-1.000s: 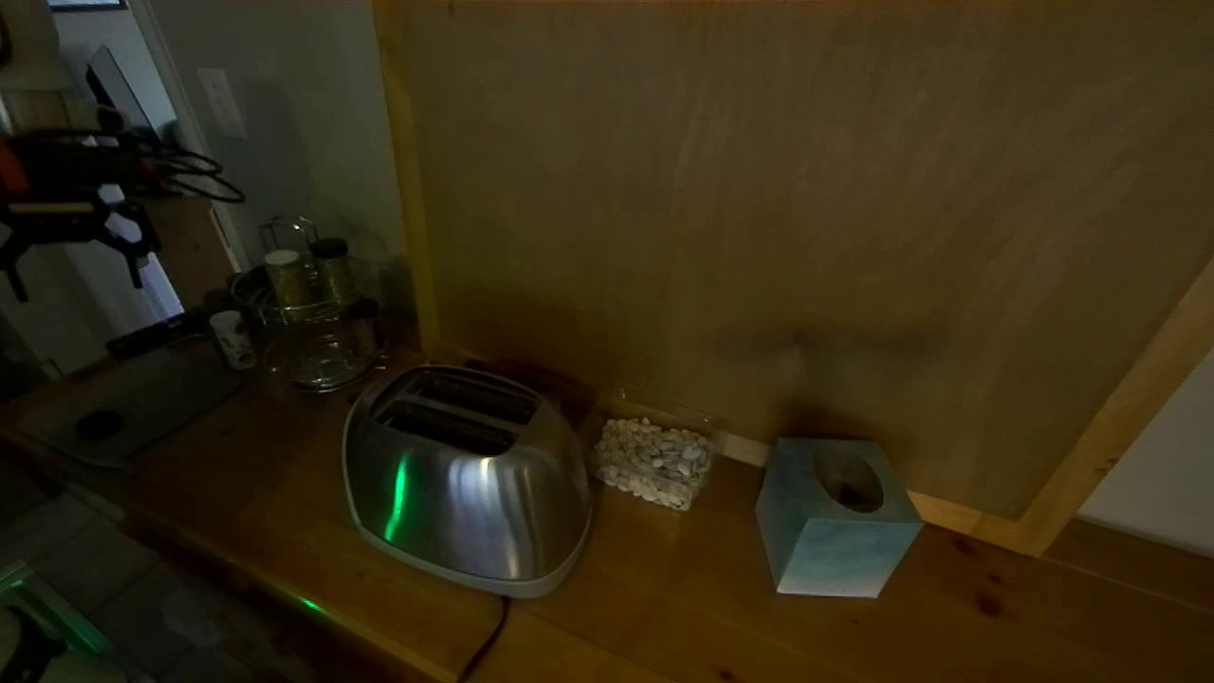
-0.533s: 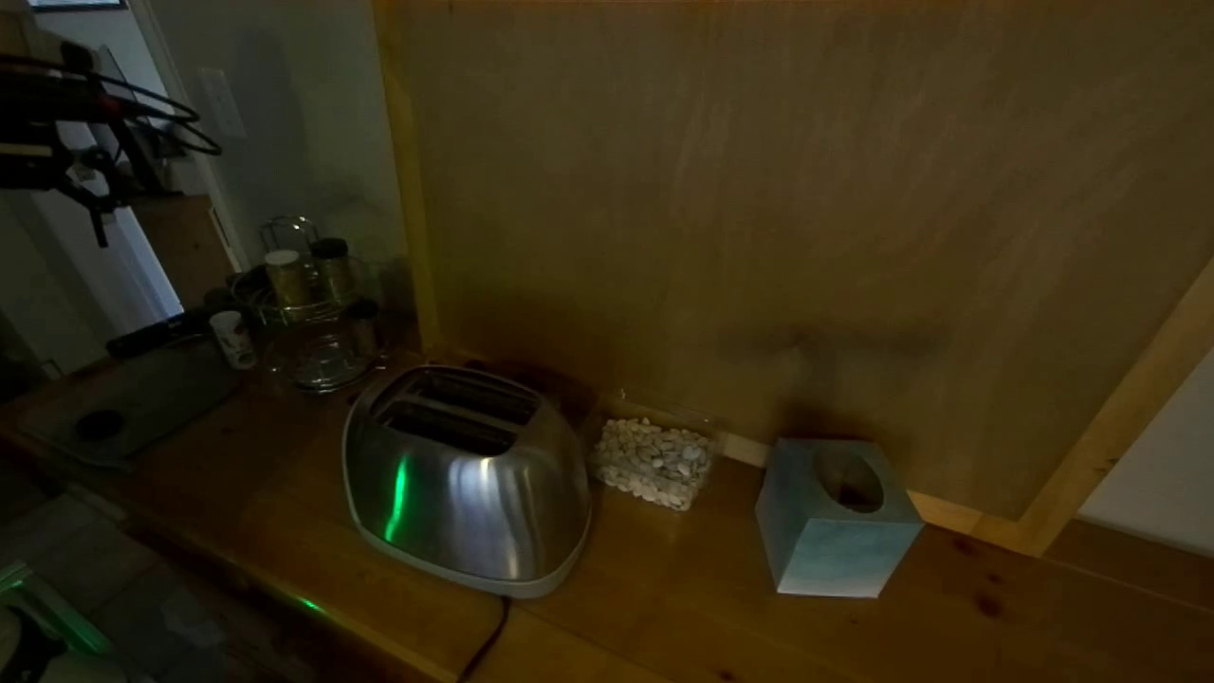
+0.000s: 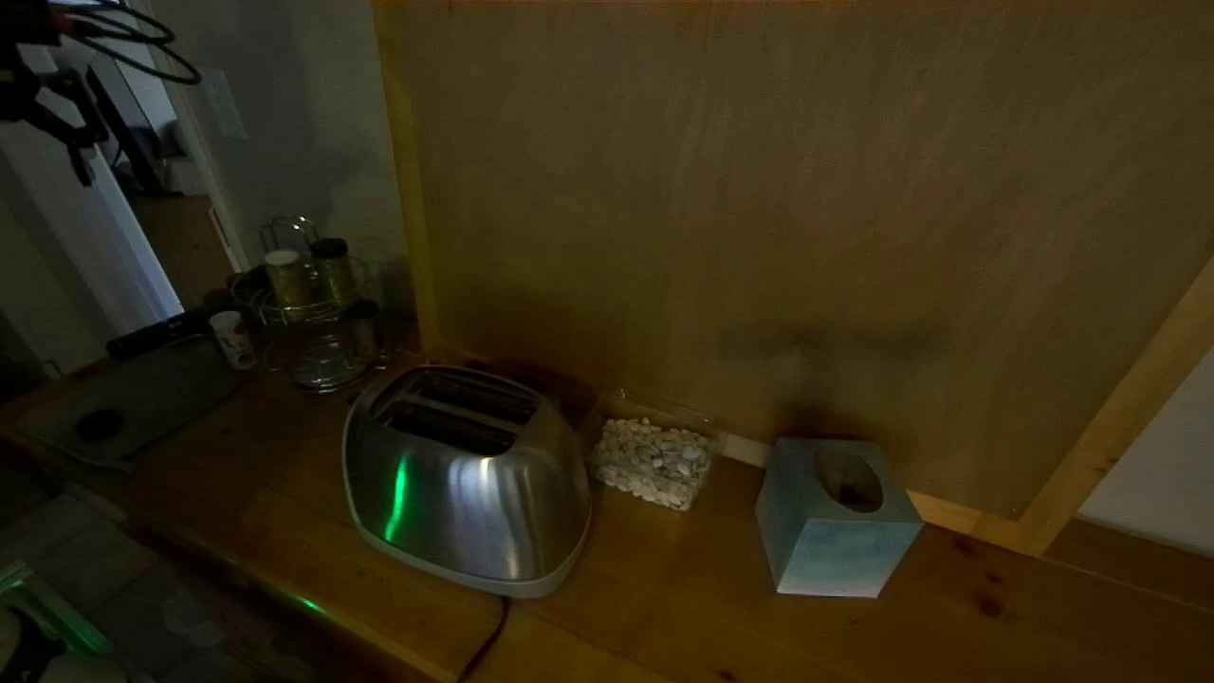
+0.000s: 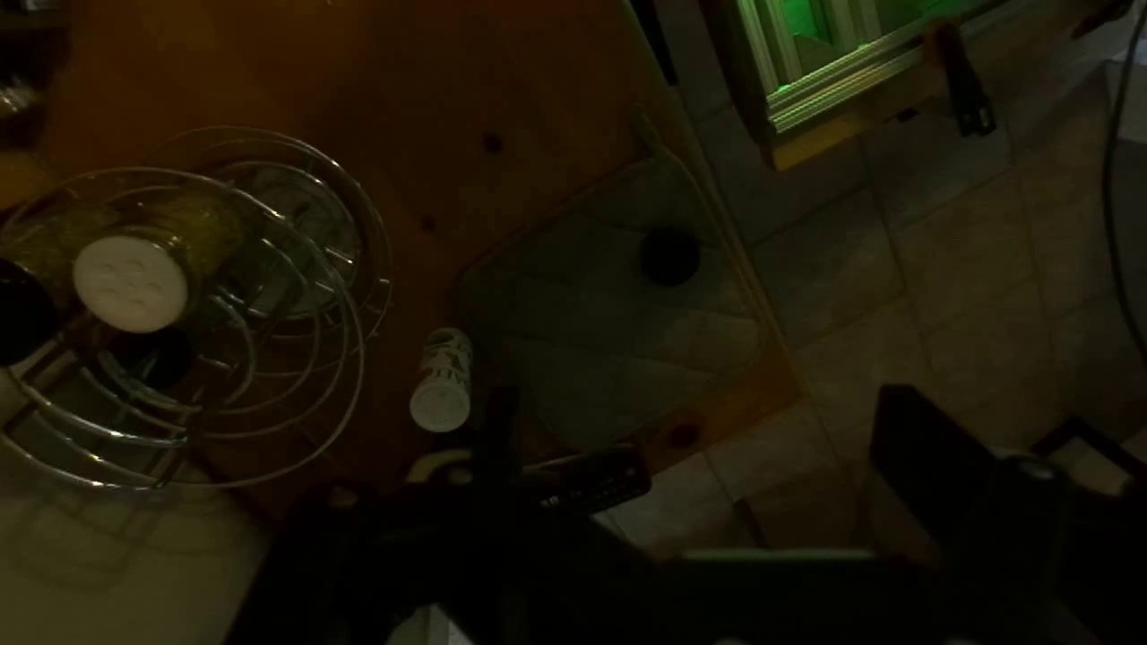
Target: Take the lid off of the spice bottle
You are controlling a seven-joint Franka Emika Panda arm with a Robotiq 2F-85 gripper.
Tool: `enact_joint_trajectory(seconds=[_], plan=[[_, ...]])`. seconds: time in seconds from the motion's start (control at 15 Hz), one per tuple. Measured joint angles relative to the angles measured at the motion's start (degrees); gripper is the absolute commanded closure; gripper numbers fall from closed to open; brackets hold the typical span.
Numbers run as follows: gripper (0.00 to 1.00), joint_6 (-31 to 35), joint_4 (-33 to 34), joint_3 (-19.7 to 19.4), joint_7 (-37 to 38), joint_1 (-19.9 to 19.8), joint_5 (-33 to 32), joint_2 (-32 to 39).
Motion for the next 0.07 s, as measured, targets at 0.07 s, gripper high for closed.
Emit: enact_joint_trajectory(seconds=[0.07], plan=[[0.00,-0.05,0.00,0.00,0.05,0.00,0.00,-0.11]])
